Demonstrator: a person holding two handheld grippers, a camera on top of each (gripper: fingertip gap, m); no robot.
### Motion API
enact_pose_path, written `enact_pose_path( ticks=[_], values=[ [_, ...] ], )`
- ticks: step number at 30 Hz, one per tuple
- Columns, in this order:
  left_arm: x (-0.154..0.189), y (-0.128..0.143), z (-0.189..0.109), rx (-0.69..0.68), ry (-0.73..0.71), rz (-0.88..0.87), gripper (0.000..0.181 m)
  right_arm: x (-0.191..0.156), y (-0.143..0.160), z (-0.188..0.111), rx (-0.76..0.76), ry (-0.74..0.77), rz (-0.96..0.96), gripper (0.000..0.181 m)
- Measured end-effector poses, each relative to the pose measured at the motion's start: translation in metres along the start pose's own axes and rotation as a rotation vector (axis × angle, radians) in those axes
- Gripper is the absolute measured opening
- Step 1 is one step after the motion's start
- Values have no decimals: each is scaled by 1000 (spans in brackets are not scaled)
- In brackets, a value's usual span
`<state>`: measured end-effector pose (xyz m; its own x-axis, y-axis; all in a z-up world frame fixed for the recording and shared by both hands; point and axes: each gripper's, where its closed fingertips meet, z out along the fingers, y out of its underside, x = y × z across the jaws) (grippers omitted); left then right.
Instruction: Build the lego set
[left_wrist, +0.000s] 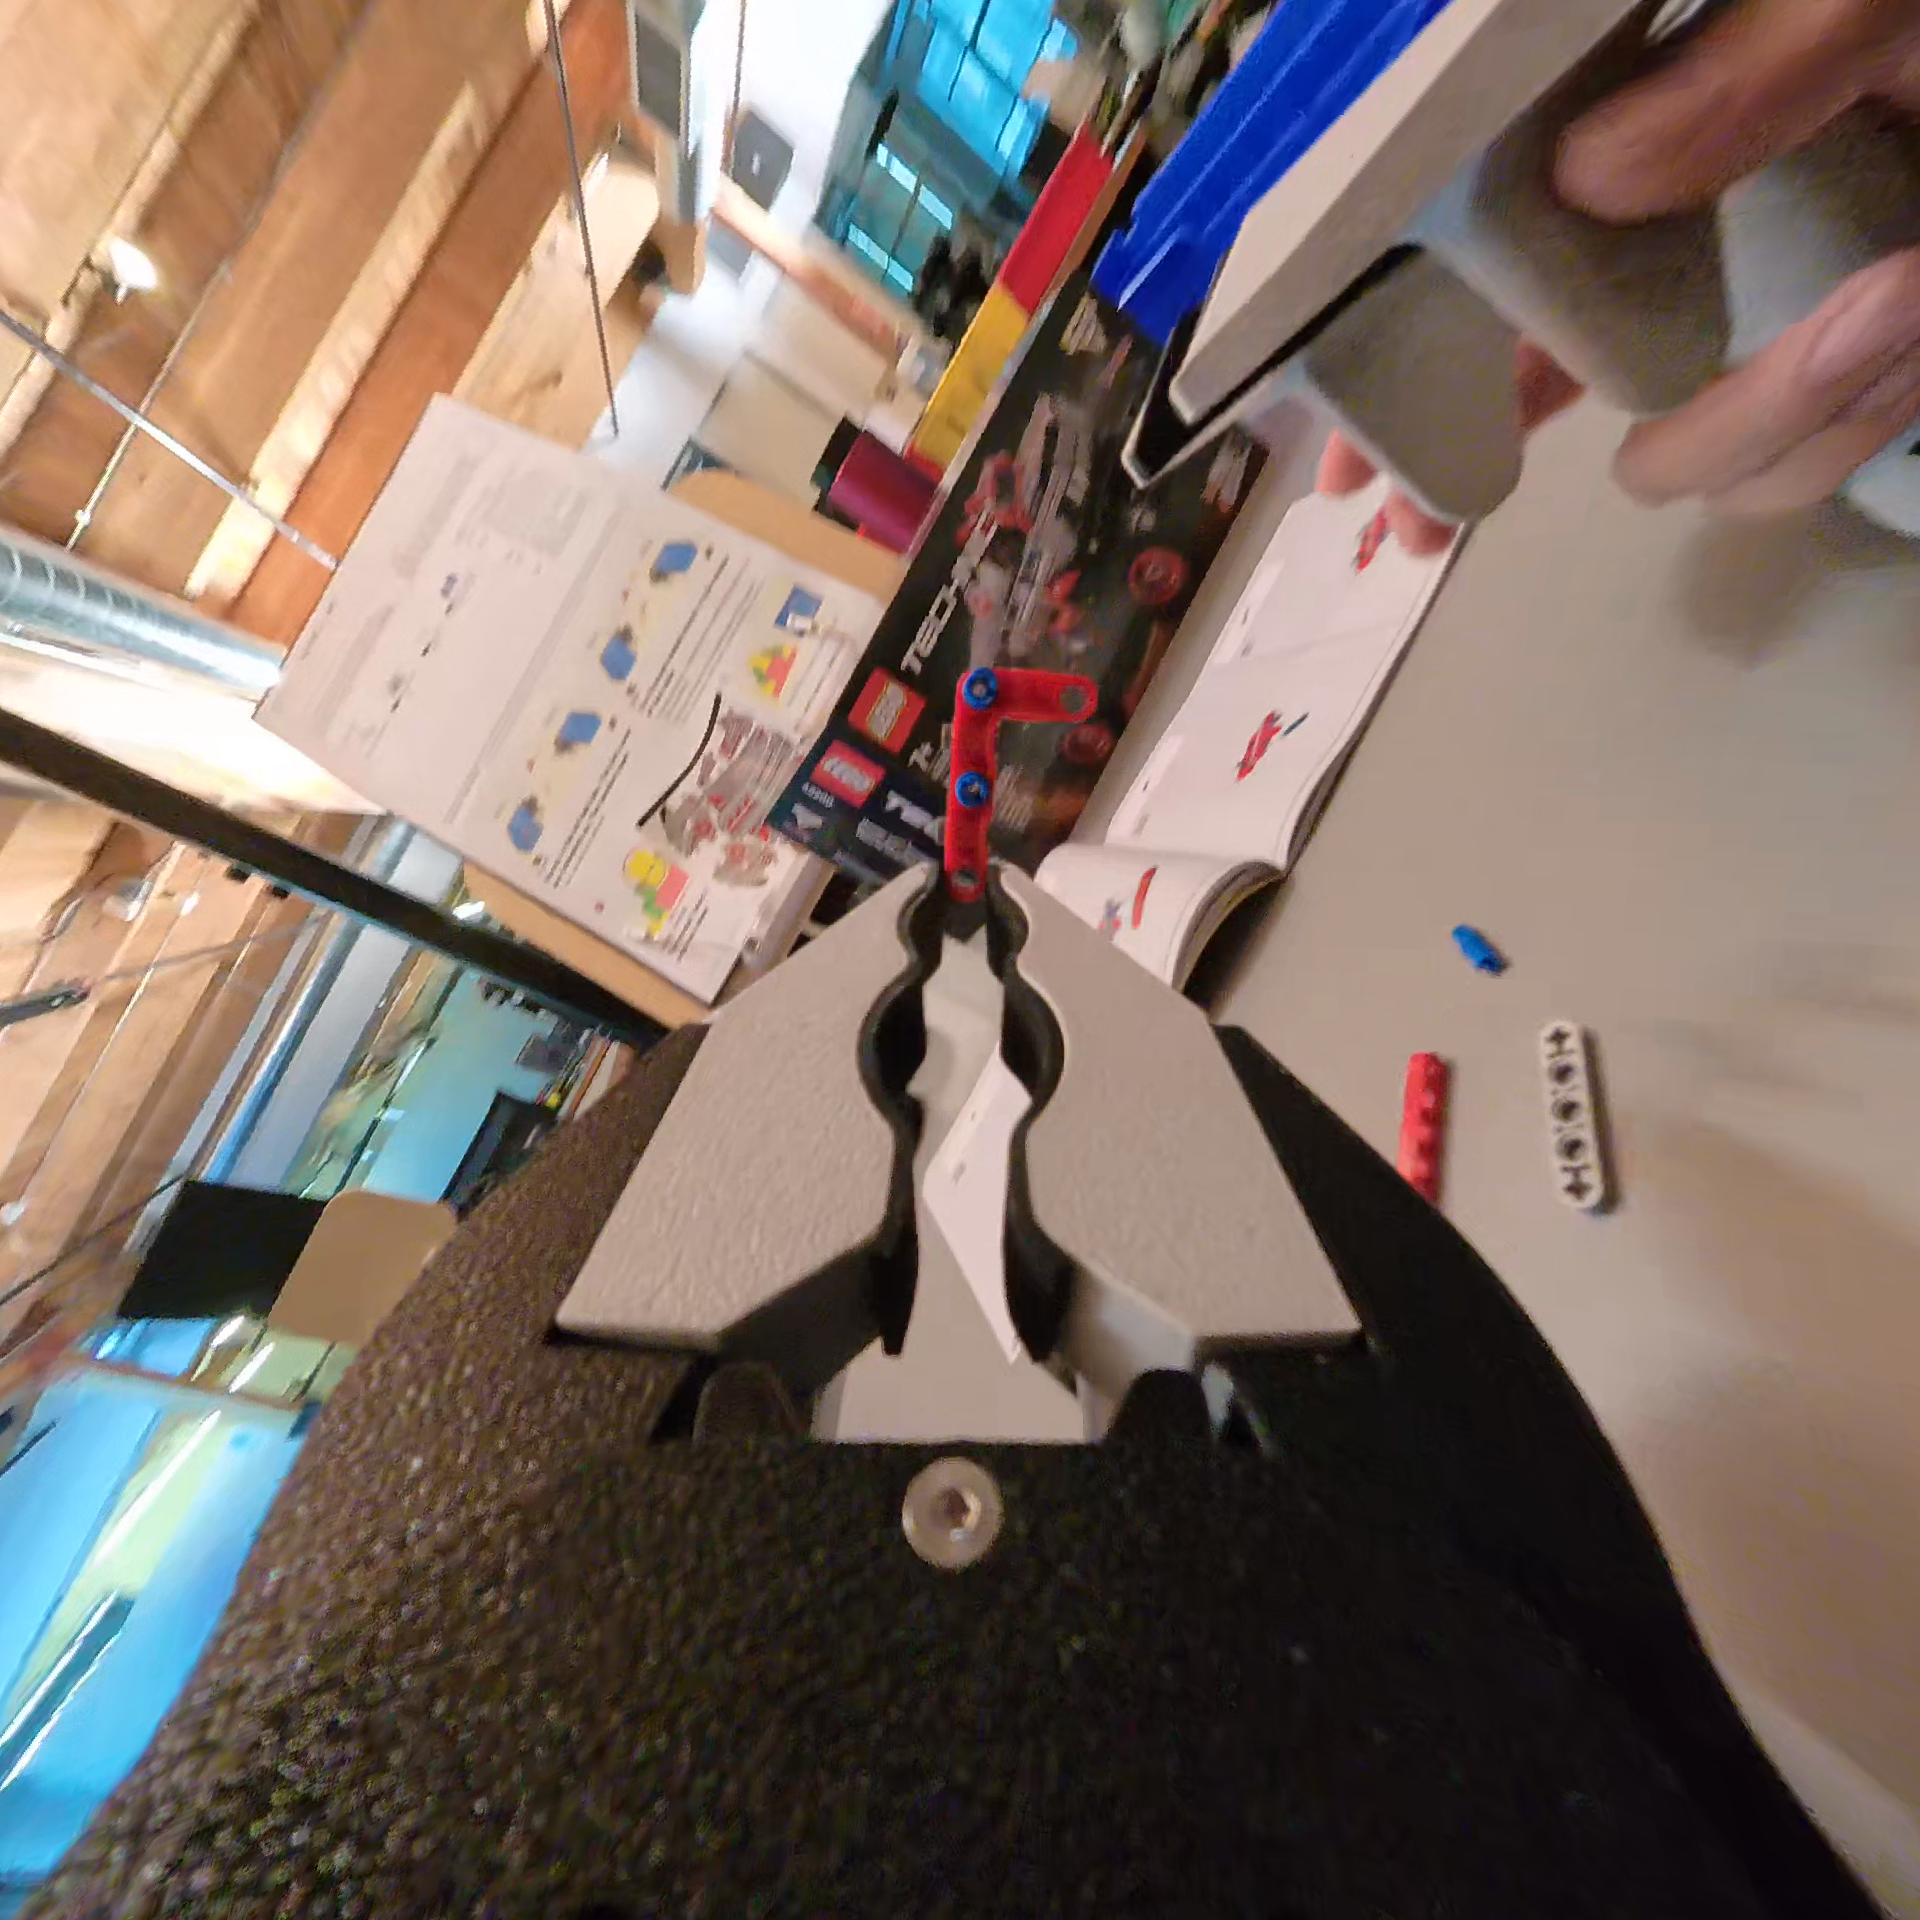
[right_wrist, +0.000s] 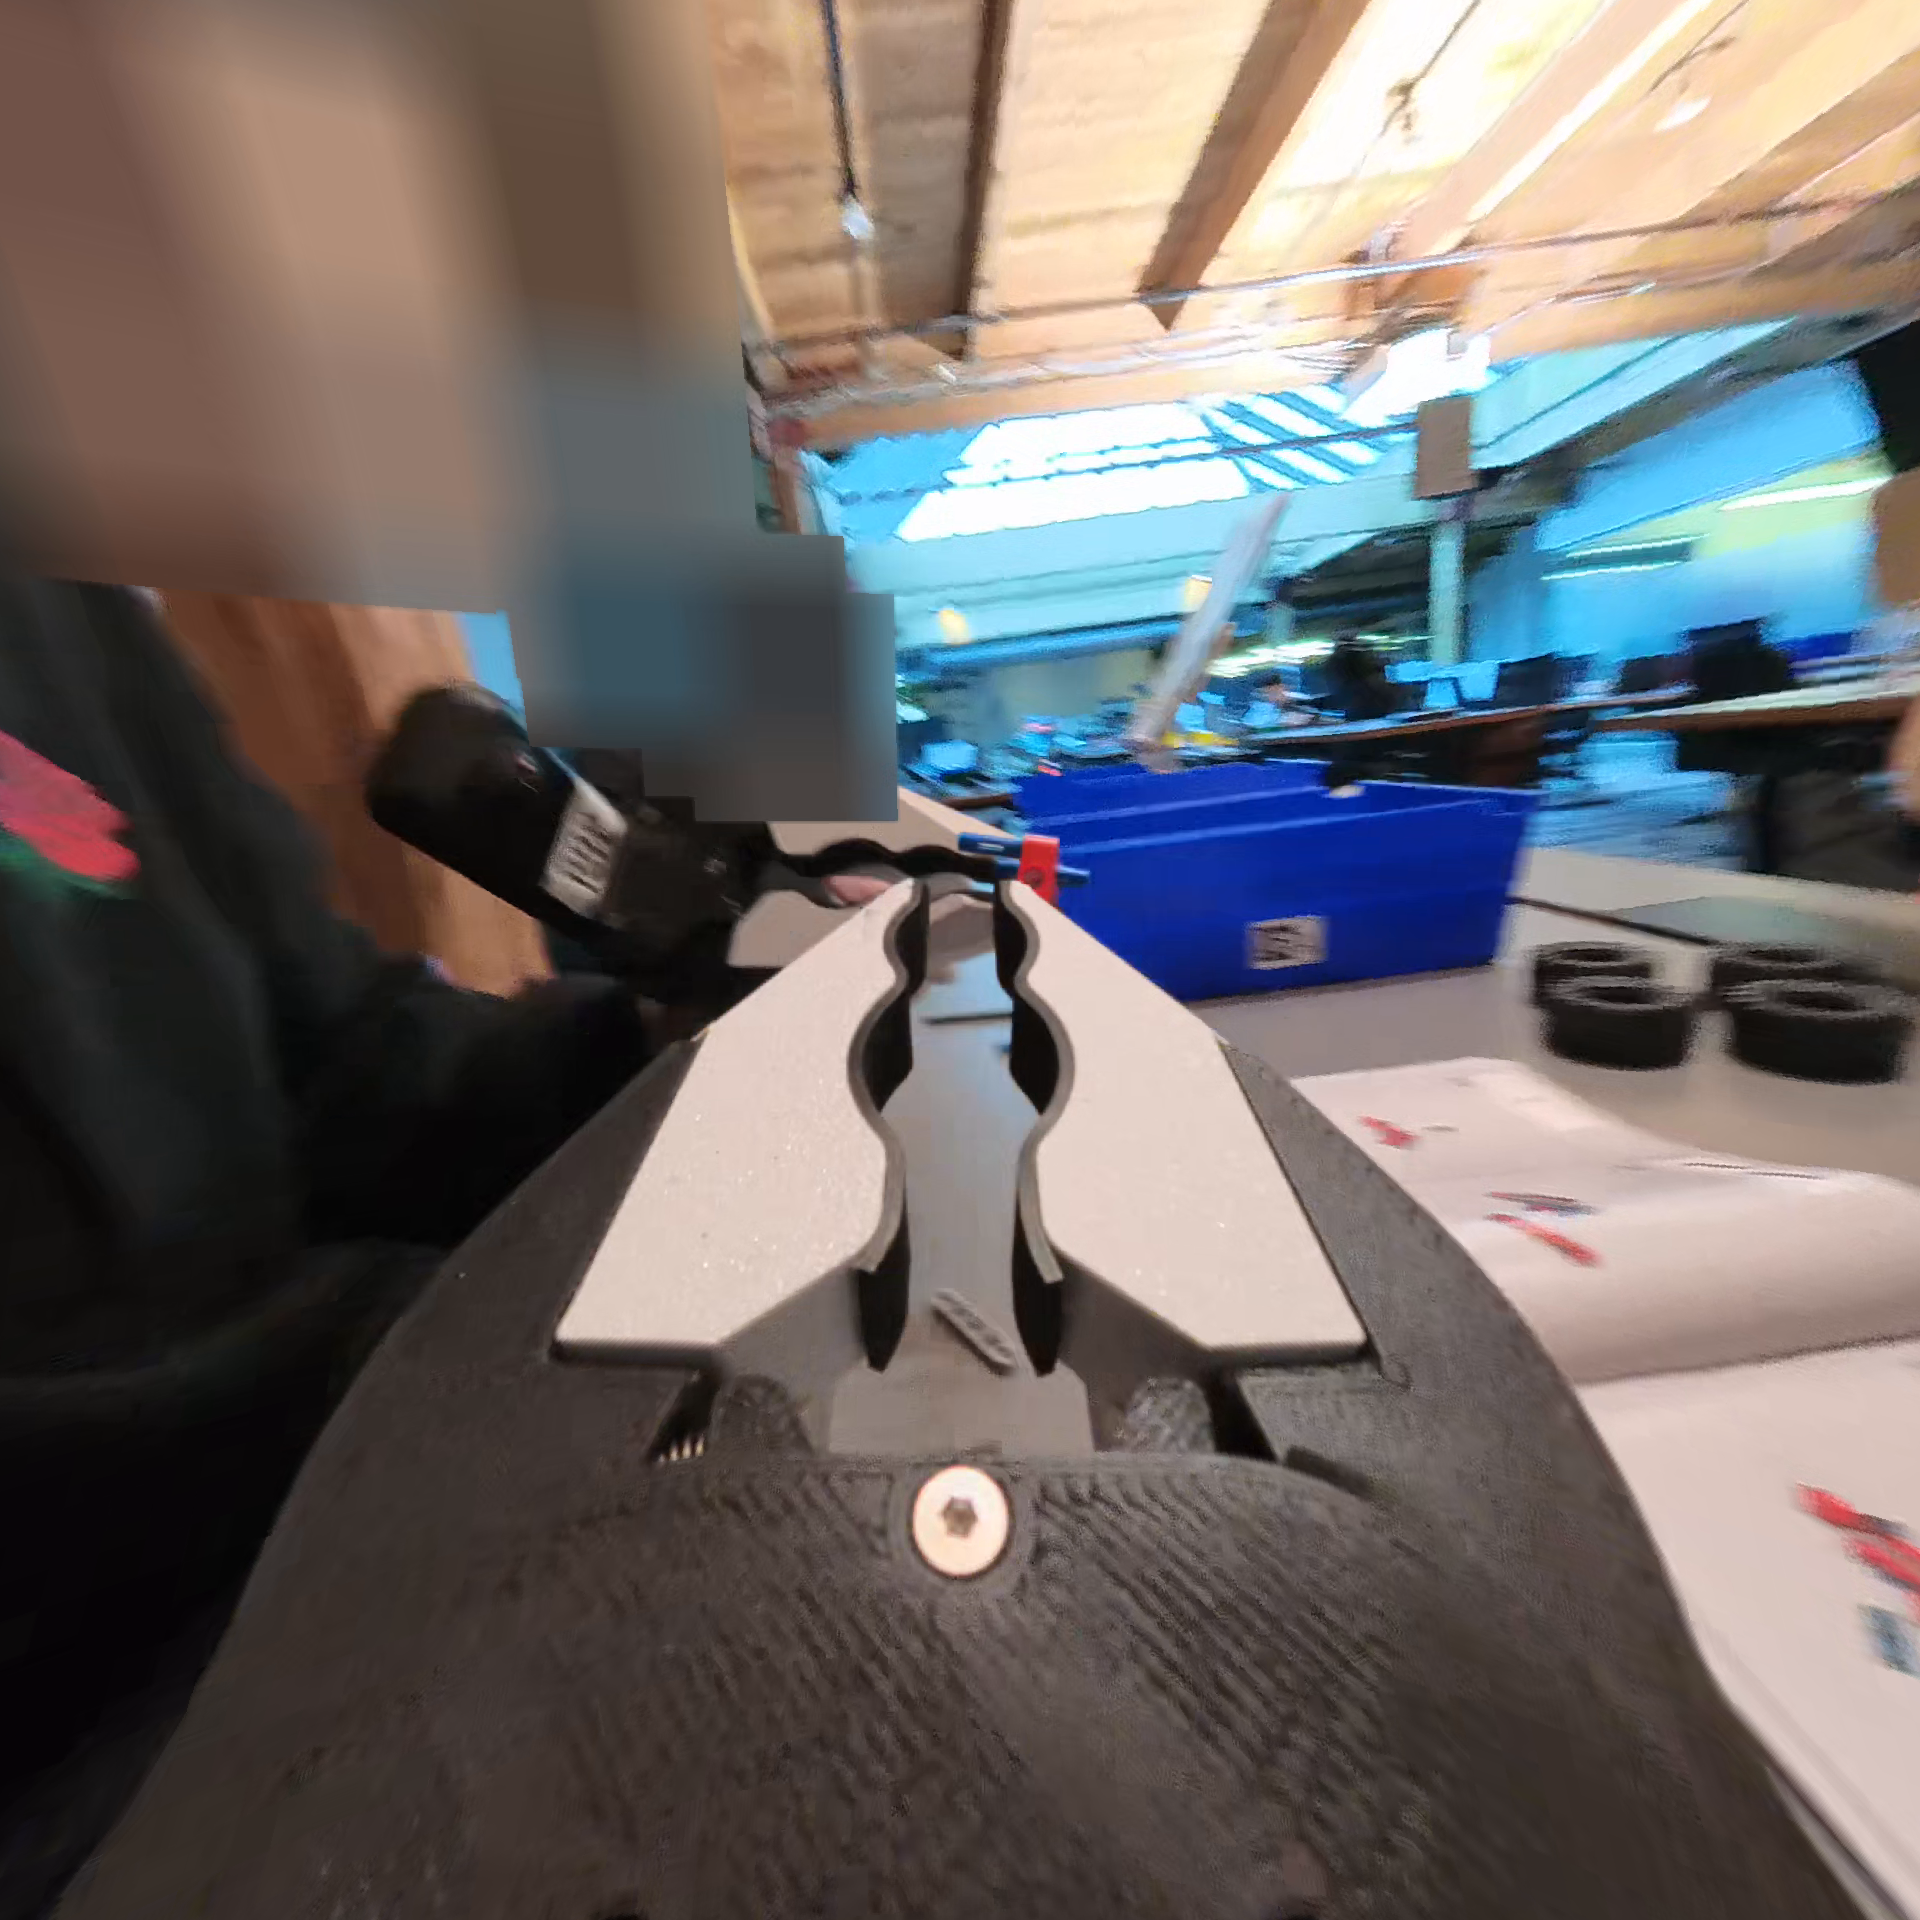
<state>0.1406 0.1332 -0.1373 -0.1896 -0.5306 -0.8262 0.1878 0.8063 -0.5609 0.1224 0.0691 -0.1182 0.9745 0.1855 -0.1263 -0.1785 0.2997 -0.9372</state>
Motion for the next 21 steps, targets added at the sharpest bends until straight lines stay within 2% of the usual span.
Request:
enact_pose_path(
  ticks=[1, 2, 5, 6, 13, 21],
  values=[
    [0, 2, 1, -23, -12, 23, 4, 7, 4, 2, -38, 74, -75, 9],
    [1, 4, 1, -39, -23, 50, 4, 13, 8, 5, -76, 137, -134, 15],
    [6, 3, 2, -68, -48, 114, 4, 21, 22, 13, -176, 233, -225, 25],
    [7, 2, 3, -71, -51, 120, 4, 21, 27, 16, -210, 235, -238, 30],
    [10, -3, 1, -47, -60, 134, 4, 19, 31, 19, -235, 201, -208, 7],
    [10, -3, 0, -31, -45, 111, 4, 20, 34, 20, -256, 202, -201, 8]
  ],
)
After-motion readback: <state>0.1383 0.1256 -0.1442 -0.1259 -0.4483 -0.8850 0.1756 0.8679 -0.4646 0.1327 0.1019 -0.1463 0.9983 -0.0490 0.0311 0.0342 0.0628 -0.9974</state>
